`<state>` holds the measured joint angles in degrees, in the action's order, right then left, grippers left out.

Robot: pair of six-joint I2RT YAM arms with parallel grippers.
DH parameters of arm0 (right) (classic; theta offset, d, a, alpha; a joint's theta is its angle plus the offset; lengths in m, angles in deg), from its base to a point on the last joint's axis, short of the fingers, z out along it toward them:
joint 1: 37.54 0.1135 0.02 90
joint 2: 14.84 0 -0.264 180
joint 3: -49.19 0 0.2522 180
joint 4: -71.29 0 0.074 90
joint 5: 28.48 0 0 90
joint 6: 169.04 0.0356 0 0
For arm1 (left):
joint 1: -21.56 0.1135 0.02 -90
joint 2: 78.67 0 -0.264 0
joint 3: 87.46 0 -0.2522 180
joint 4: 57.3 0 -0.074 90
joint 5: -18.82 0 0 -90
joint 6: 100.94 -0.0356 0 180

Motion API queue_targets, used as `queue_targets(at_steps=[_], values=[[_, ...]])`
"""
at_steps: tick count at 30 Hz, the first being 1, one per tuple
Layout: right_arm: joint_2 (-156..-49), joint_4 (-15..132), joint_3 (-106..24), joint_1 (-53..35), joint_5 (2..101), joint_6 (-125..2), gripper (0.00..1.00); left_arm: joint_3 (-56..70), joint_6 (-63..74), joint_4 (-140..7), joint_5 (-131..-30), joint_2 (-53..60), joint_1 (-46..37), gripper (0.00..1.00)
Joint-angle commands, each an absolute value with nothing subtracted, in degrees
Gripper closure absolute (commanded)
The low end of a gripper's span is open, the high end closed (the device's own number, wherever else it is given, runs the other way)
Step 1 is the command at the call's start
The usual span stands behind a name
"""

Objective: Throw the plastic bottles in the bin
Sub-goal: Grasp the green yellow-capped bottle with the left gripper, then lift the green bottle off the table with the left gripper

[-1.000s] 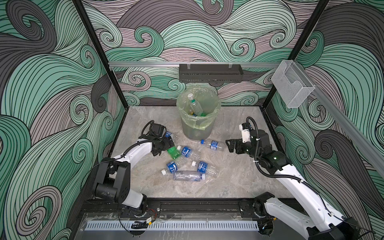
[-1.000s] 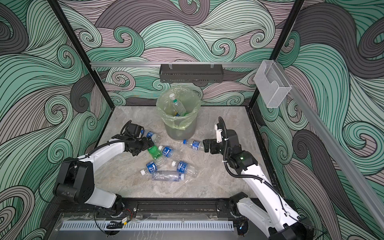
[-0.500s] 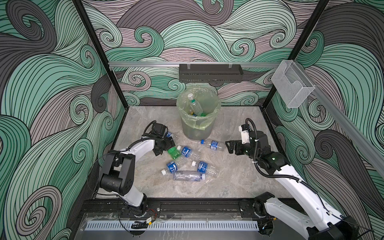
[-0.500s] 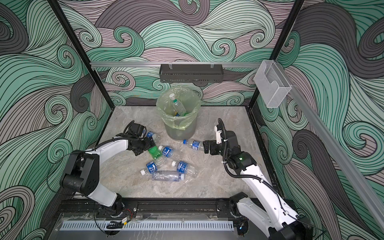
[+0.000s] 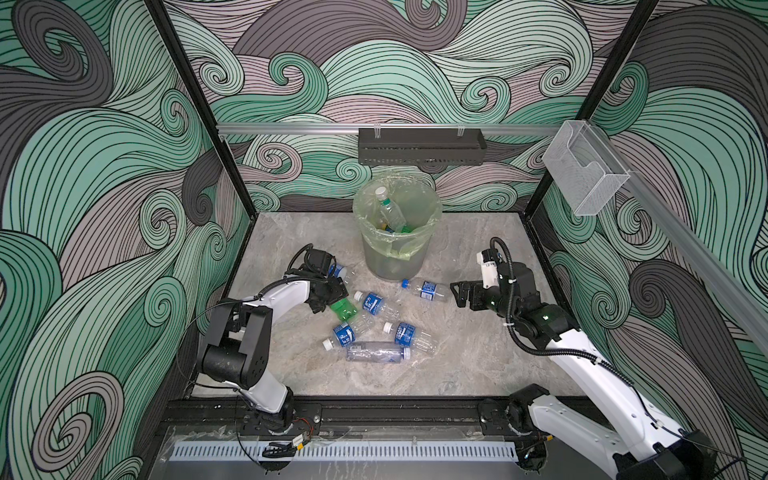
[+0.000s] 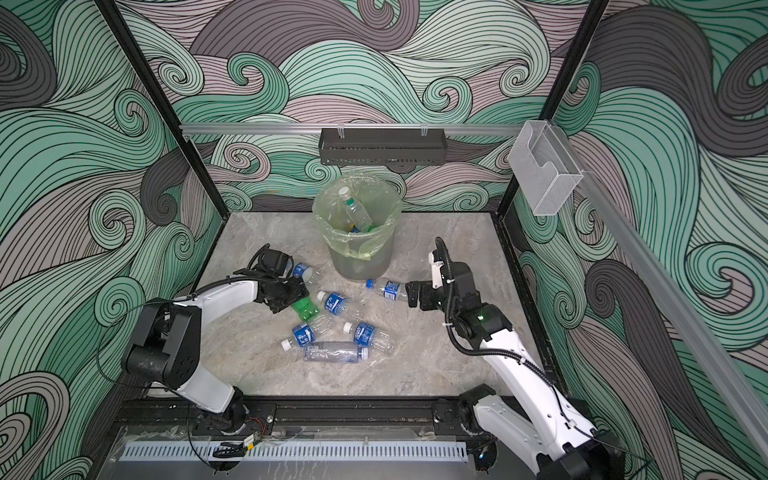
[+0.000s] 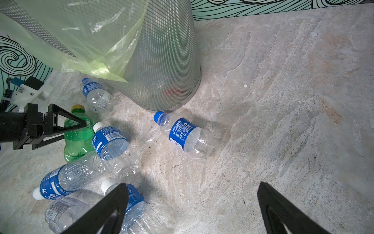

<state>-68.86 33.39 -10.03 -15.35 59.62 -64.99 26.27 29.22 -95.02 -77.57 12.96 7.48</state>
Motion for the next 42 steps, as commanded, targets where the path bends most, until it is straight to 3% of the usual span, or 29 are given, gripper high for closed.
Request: queue_targets(at_steps=[1, 9, 18, 31, 42], values=[[-69.1, 34.3, -9.7, -15.6, 60.0, -64.4, 0.00, 26.7, 29.5, -95.2, -76.0, 14.3, 7.1, 0.24], [-69.6, 34.8, -9.6, -15.6, 60.0, -64.3, 0.00, 26.7, 28.9, -97.4, -73.2, 14.1, 7.1, 0.36], [-70.9, 35.3, -9.2, -15.6, 59.8, -64.3, 0.00, 27.8, 24.9, -101.4, -68.4, 9.3, 7.2, 0.43], [-72.8, 35.3, -9.7, -15.6, 59.6, -64.7, 0.00, 30.8, 16.6, -105.6, -61.0, -7.1, 7.5, 0.43], [-75.1, 36.4, -9.8, -15.6, 58.8, -64.1, 0.00, 28.6, 8.1, -102.2, -67.7, -18.8, 7.5, 0.44]])
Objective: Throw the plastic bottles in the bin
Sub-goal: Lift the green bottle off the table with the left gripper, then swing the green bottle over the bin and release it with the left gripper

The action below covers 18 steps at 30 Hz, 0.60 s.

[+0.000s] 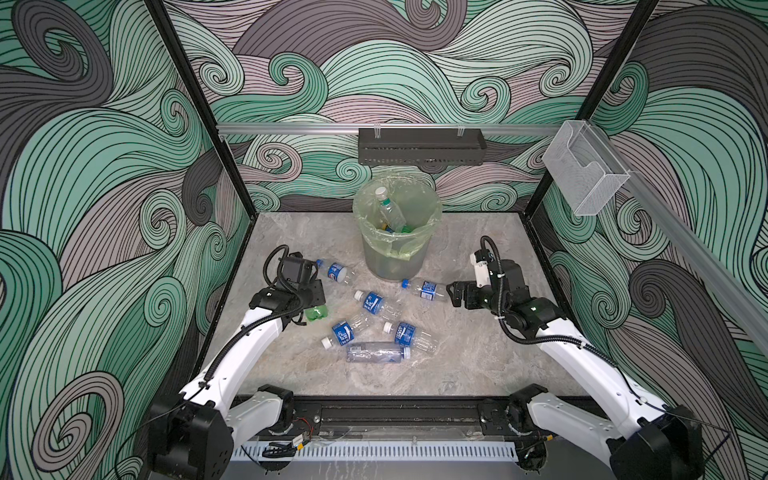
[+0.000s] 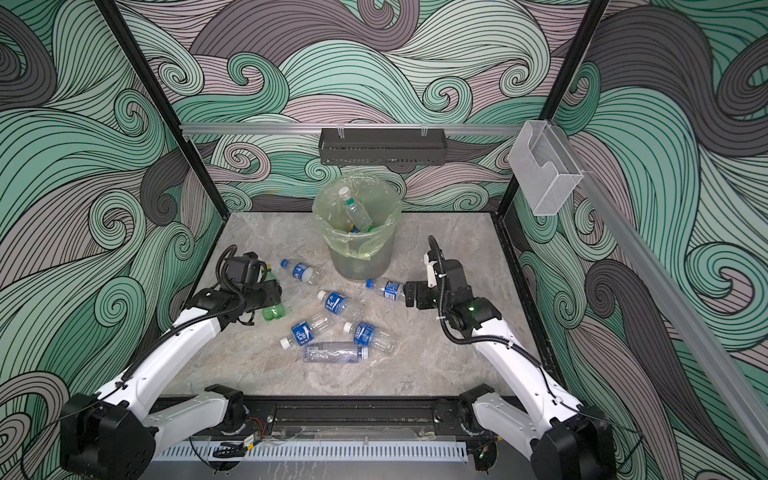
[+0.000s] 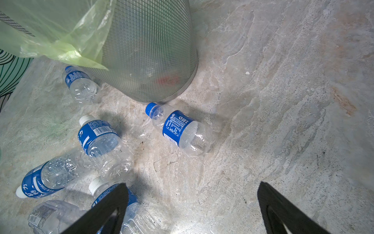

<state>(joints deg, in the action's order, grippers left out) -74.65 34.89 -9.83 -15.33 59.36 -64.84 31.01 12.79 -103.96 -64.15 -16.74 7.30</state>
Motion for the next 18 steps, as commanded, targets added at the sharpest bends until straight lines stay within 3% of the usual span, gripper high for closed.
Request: queue_targets(at_steps=[1, 7, 12, 13, 16, 18], values=[[-75.3, 36.4, -9.9, -15.5, 58.7, -64.0, 0.00, 28.1, 7.9, -101.2, -69.2, -19.4, 7.5, 0.43], [-75.7, 36.3, -10.0, -15.6, 58.6, -64.3, 0.00, 13.3, 6.3, -99.7, -77.3, -13.0, 7.2, 0.44], [-75.0, 36.5, -9.1, -15.5, 57.9, -63.1, 0.00, -12.3, 5.2, -101.8, -81.1, 1.9, 4.5, 0.46], [-74.7, 36.5, -8.8, -15.5, 57.7, -62.9, 0.00, -18.5, 6.4, -101.8, -82.7, 6.3, 4.0, 0.43], [-73.6, 35.9, -8.3, -15.6, 57.9, -62.7, 0.00, -37.1, 11.4, -105.3, -88.0, 17.4, 3.4, 0.20], [-72.6, 35.6, -8.0, -15.6, 58.2, -62.7, 0.00, -49.1, 12.3, -110.6, -91.1, 24.3, 3.1, 0.14]])
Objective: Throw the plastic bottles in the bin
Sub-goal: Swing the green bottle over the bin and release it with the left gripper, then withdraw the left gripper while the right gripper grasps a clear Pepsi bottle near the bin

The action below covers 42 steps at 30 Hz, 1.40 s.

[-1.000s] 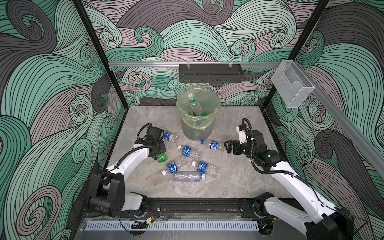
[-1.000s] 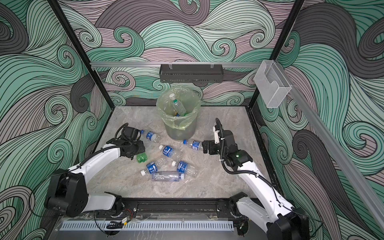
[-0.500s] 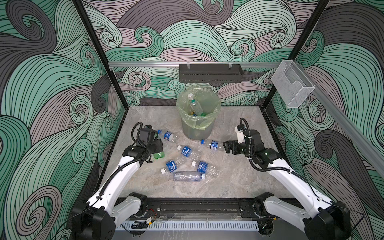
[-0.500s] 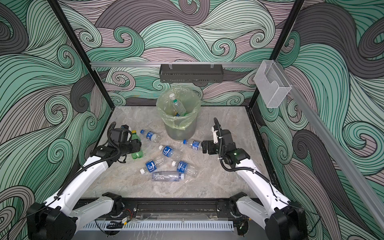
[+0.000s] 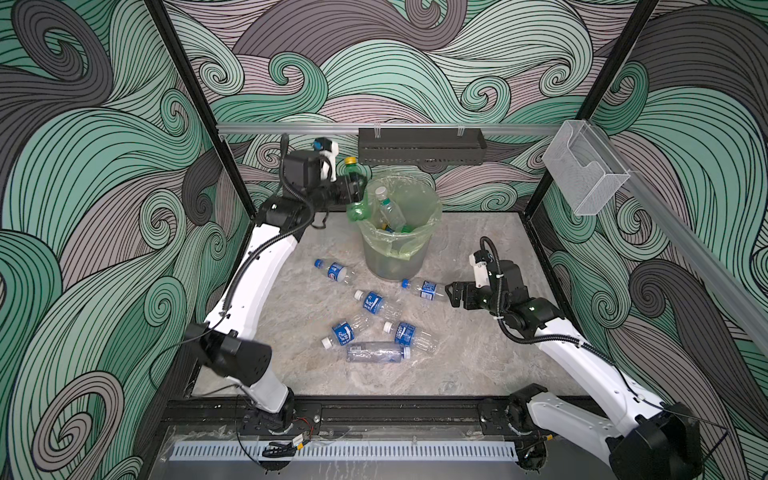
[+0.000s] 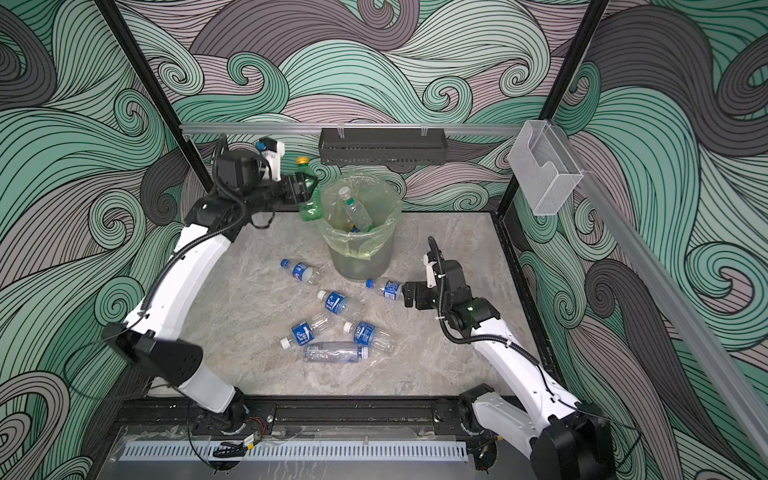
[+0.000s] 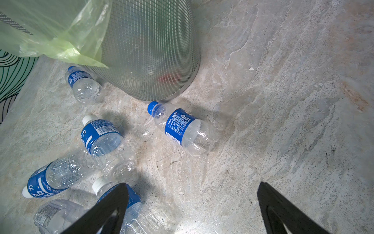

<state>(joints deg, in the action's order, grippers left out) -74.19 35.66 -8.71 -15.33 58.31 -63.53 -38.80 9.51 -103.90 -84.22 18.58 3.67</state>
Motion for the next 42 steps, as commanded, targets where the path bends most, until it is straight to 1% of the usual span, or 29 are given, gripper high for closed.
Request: queue_targets(at_steps=[1, 2, 4, 6, 8, 10, 12, 19, 21, 25, 29, 34, 38, 42], values=[[-72.1, 35.5, -7.7, -15.6, 58.3, -62.6, 0.00, -53.3, 12.7, -112.8, -92.0, 26.5, 3.0, 0.12], [-71.6, 35.6, -7.4, -15.6, 58.4, -62.6, 0.00, -55.2, 12.8, -114.3, -92.4, 27.6, 3.0, 0.10], [-71.0, 35.7, -6.8, -15.6, 58.5, -62.7, 0.00, -53.1, 11.9, -115.0, -91.5, 26.2, 3.0, 0.10], [-71.0, 36.0, -6.4, -15.6, 58.7, -63.1, 0.00, -46.1, 10.4, -113.7, -88.6, 21.7, 3.1, 0.09], [-71.9, 36.1, -6.4, -15.6, 58.5, -63.9, 0.00, -36.4, 9.0, -110.8, -85.0, 15.0, 3.5, 0.04], [-73.4, 36.0, -7.1, -15.6, 58.1, -65.1, 0.00, -27.7, 8.5, -108.7, -82.7, 8.9, 4.2, 0.02], [-75.4, 36.0, -8.2, -15.6, 57.7, -66.5, 0.00, -20.8, 8.0, -108.6, -81.5, 3.6, 5.1, 0.01], [-85.1, 35.0, -13.9, -15.7, 53.1, -71.8, 0.04, -0.5, 6.1, -113.5, -75.2, -11.5, 7.0, 0.01], [-88.7, 35.3, -15.5, -15.8, 52.5, -72.4, 0.09, 4.8, 6.3, -114.1, -73.3, -15.3, 7.2, 0.01], [-97.1, 36.6, -19.2, -16.4, 48.4, -74.4, 0.14, 13.9, 8.1, -114.6, -71.6, -22.3, 7.6, 0.01], [-104.9, 36.6, -23.8, -16.5, 46.2, -77.6, 0.16, 19.3, 9.7, -115.7, -69.2, -27.5, 7.8, 0.01], [-112.2, 36.6, -27.9, -16.8, 45.3, -78.9, 0.17, 21.5, 9.6, -118.0, -67.0, -31.3, 8.0, 0.01], [-114.4, 36.6, -27.8, -16.8, 43.8, -78.4, 0.19, 22.4, 9.2, -119.5, -65.4, -32.2, 8.0, 0.01], [-114.0, 36.6, -26.5, -16.7, 43.4, -77.6, 0.20, 23.4, 9.1, -119.2, -65.0, -32.0, 8.1, 0.01]])
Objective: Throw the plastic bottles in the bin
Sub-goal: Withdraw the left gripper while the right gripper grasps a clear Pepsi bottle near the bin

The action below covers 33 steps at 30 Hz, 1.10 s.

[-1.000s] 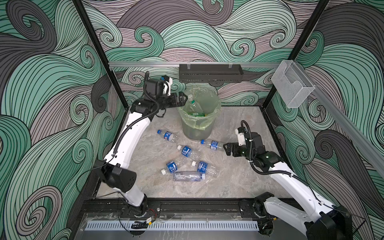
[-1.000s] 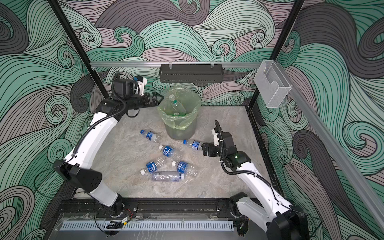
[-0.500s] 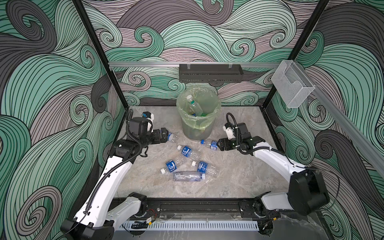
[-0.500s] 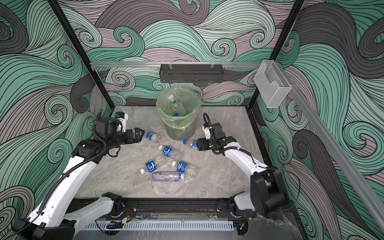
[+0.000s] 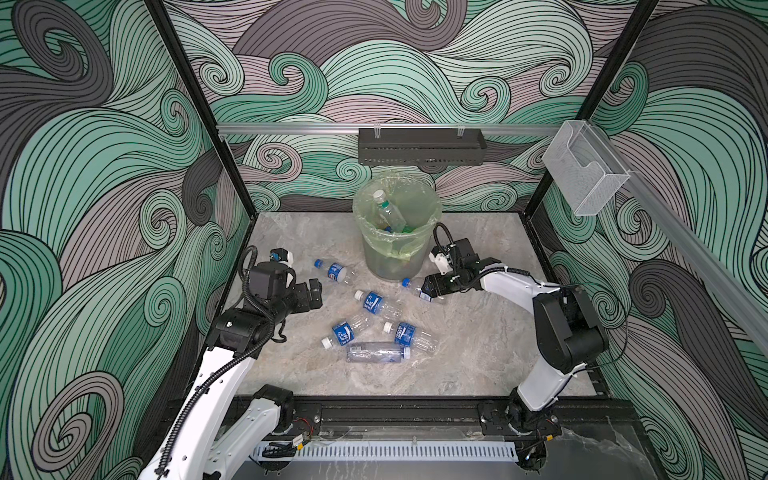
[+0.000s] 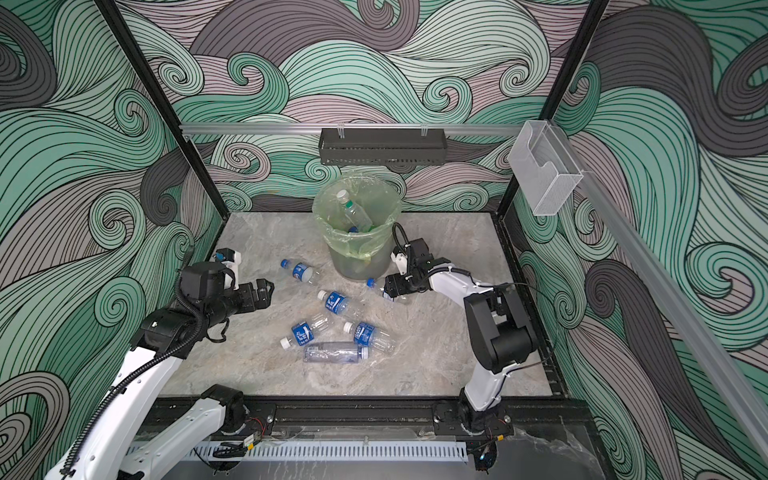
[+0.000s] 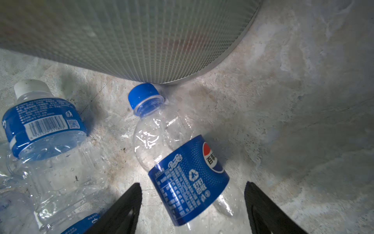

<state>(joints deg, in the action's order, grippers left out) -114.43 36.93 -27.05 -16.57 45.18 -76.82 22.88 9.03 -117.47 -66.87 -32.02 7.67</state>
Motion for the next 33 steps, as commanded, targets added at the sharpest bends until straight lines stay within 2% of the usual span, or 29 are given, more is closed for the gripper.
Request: queue_targets(at_steps=[1, 13, 18, 33], values=[[-113.8, 36.6, -26.0, -16.7, 43.4, -77.3, 0.21, 23.7, 9.2, -118.9, -65.1, -31.8, 8.1, 0.01], [-112.2, 39.2, -21.6, -13.8, 46.4, -71.7, 0.22, 25.6, 9.6, -115.1, -66.4, -28.9, 8.1, 0.01], [-113.3, 41.2, -20.9, -12.5, 48.5, -68.6, 0.28, 26.7, 9.6, -115.1, -66.0, -29.2, 8.1, 0.01], [-115.7, 43.2, -19.7, -11.1, 51.8, -65.9, 0.34, 29.3, 10.2, -113.8, -66.2, -29.4, 8.2, 0.01]])
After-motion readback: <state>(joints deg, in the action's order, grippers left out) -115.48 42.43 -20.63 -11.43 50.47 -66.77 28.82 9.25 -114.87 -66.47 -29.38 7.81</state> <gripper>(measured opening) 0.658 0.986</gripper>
